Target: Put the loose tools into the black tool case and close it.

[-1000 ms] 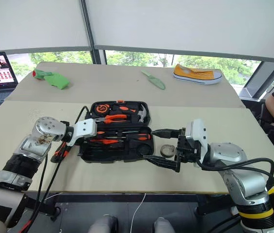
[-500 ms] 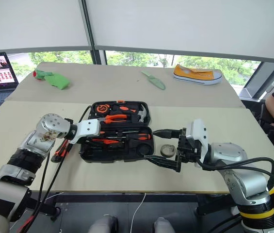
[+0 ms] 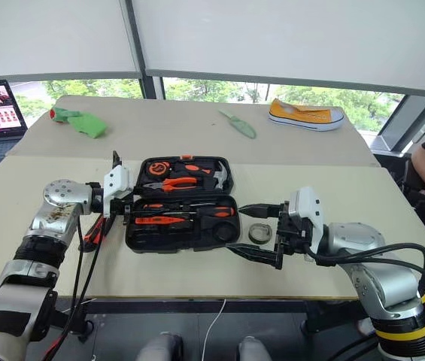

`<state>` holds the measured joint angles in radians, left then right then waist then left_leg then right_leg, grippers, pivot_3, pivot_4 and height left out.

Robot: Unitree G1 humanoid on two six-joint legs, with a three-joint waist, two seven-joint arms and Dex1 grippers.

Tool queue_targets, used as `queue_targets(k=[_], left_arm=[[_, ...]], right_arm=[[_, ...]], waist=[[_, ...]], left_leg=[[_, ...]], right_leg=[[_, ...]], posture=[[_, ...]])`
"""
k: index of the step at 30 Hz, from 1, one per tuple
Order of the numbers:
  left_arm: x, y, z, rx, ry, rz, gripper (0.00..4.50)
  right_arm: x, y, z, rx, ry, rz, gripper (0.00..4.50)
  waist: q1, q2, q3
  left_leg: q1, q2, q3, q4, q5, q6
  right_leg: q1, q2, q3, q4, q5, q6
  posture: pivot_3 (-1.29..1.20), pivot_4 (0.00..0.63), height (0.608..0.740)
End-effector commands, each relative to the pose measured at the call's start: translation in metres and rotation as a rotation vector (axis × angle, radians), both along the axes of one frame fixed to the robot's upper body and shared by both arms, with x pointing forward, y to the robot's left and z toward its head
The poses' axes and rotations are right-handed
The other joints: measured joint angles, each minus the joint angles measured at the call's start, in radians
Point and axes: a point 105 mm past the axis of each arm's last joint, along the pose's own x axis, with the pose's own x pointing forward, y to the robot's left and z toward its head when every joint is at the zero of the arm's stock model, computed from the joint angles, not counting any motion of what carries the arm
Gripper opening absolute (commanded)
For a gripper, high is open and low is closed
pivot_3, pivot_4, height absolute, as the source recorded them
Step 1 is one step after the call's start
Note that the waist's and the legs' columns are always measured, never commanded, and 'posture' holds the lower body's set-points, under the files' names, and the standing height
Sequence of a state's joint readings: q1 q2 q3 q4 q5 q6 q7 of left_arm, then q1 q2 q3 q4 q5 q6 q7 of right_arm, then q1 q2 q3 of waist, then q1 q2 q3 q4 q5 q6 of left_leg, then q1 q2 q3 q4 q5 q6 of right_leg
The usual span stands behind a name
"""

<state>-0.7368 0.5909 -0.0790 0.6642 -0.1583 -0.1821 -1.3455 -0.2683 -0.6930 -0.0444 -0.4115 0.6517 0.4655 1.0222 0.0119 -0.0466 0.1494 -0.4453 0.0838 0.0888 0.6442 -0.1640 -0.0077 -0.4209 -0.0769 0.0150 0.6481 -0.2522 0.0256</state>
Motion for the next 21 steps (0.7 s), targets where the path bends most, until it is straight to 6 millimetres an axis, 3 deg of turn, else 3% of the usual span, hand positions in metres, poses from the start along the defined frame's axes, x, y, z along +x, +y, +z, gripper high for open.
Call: queue_targets(k=[1,2,9,15,21], left_arm=[[-0.002,0.005,-0.017,0.022,0.009,0.027,0.40],[-0.002,0.007,-0.021,0.027,0.016,0.039,0.03],[-0.002,0.016,-0.045,0.149,0.037,0.084,0.03],[-0.013,0.011,-0.039,0.102,-0.004,0.013,0.03],[-0.017,0.020,-0.042,0.143,0.032,0.035,0.03]], right_arm=[[-0.004,0.003,0.009,0.014,-0.029,0.023,4.50],[-0.004,0.001,0.009,0.012,-0.026,0.021,4.50],[-0.008,-0.005,0.004,0.006,0.002,0.007,4.50],[-0.008,-0.006,0.000,0.015,0.020,0.002,4.50],[-0.002,-0.008,-0.005,0.021,0.033,-0.003,4.50]], waist=[[0.000,0.000,0.000],[0.000,0.000,0.000],[-0.002,0.002,-0.001],[-0.010,0.003,-0.002],[-0.022,0.003,-0.002]], left_leg=[[0.000,0.000,0.000,0.000,0.000,0.000],[0.000,0.000,0.000,0.000,0.000,0.000],[0.002,0.000,0.000,0.000,0.000,0.000],[0.004,0.000,0.000,0.000,0.000,0.000],[0.004,0.000,0.001,-0.001,-0.001,0.002]], right_leg=[[0.000,0.000,0.000,0.000,0.000,0.000],[0.000,0.000,0.000,0.000,0.000,0.000],[0.001,0.000,0.000,0.001,0.000,0.000],[0.002,0.000,0.001,0.001,0.000,-0.001],[0.002,0.001,0.001,0.000,0.000,0.000]], posture=[[0.00,0.150,0.740],[0.00,0.150,0.740],[0.00,0.150,0.740],[0.00,0.150,0.740],[0.00,0.150,0.740]])
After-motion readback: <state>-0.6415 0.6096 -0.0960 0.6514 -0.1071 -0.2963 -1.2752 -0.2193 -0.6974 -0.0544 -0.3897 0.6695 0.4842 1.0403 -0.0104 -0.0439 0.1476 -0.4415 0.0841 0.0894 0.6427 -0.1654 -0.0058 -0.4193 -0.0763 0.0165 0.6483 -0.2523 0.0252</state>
